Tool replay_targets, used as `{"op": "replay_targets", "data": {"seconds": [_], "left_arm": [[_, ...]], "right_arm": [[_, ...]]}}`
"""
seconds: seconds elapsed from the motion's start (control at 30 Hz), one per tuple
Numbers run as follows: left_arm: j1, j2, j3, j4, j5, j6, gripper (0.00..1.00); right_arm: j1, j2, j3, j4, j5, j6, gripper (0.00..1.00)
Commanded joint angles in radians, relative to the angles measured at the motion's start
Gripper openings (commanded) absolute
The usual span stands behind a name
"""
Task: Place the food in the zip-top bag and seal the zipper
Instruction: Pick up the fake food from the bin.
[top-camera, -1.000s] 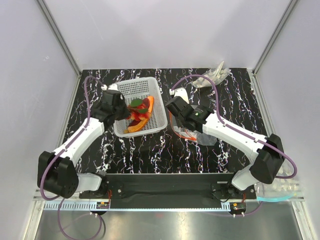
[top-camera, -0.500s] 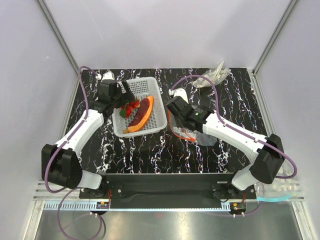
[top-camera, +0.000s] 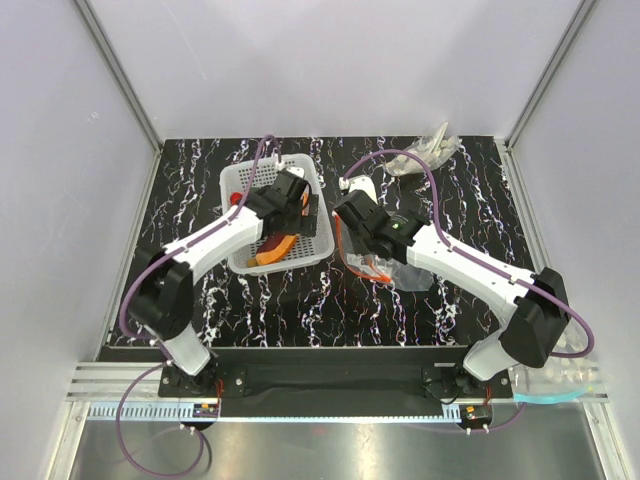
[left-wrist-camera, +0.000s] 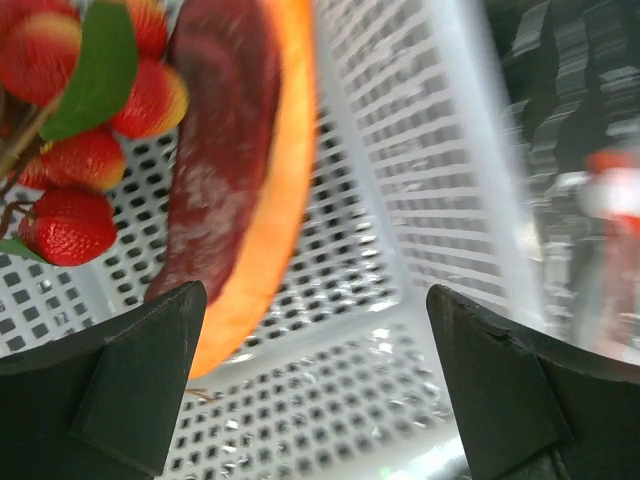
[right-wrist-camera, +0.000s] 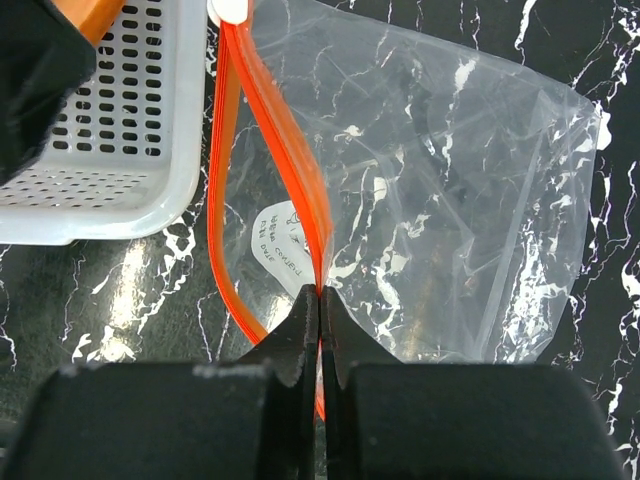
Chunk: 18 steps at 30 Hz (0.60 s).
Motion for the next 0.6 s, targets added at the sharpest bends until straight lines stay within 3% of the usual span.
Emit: {"op": "replay_targets", "data": {"seconds": [0.0,0.33,0.57], "left_arm": [[0.031,0.054,0.038,-0.055,-0.072,0.041,0.99],[0.105,0.245,0.075,-0.098,0.010,0.078,0.99],[0.175,0.350,0.091,-0.081,0.200,0.075,0.96]], "right_arm": [[-0.010,-0.040,0.008,0.018,-0.022,0.005,0.00],[-0.021,-0.051,-0.002,0.023,-0.031,0.002,0.00],[-0.024,-0.052,-0.002,0.020,-0.034,-0.001,0.00]]}}
